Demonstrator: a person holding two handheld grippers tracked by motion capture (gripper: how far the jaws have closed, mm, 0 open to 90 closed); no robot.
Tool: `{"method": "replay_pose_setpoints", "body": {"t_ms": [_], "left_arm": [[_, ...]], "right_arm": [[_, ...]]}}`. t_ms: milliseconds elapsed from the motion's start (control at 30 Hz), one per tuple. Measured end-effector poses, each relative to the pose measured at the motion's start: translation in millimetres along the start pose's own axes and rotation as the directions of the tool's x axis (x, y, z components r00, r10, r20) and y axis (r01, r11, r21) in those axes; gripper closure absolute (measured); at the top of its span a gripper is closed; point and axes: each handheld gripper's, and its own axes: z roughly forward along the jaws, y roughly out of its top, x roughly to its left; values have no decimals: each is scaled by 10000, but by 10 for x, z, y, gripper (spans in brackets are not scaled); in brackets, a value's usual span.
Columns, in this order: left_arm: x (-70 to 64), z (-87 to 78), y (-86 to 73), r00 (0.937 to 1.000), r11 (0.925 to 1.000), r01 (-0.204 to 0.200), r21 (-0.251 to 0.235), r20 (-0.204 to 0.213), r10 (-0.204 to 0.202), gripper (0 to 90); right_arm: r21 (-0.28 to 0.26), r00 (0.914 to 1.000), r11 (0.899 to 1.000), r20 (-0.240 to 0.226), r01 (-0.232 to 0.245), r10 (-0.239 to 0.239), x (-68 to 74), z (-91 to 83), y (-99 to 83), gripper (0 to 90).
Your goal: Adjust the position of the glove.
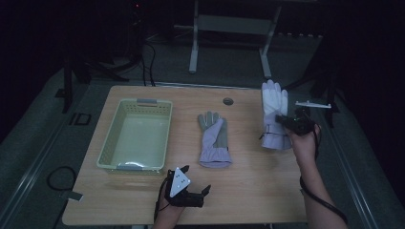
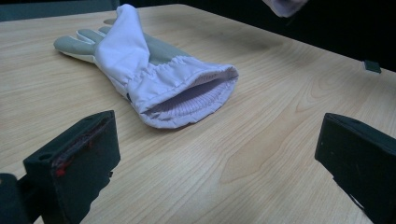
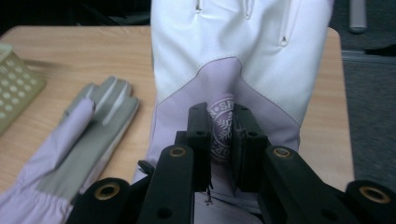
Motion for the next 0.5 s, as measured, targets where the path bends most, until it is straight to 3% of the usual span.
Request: {"method": "replay_pose_setpoints", "body": {"t_ms": [67,200,367,500], "left_arm": [[0,1,1,10000,10000,9,8,-9,-9,2],[-2,0,0,10000,10000,4,-4,-29,-4,2],[-6,3,1,10000,10000,0,11,-66,0,2],[-4,2,2,10000,10000,-28,17,-40,28,2]], "right_arm": [[19,9997,9999,199,-159,159,56,-60,-94,796],[-107,9983,9999,589,-28,34,182,-167,-290,795],[-369,9973,9980,521,-505,524,288,-342,-545,795],[-72,9967,9989,671,-453,457,351,-361,-733,795]]}}
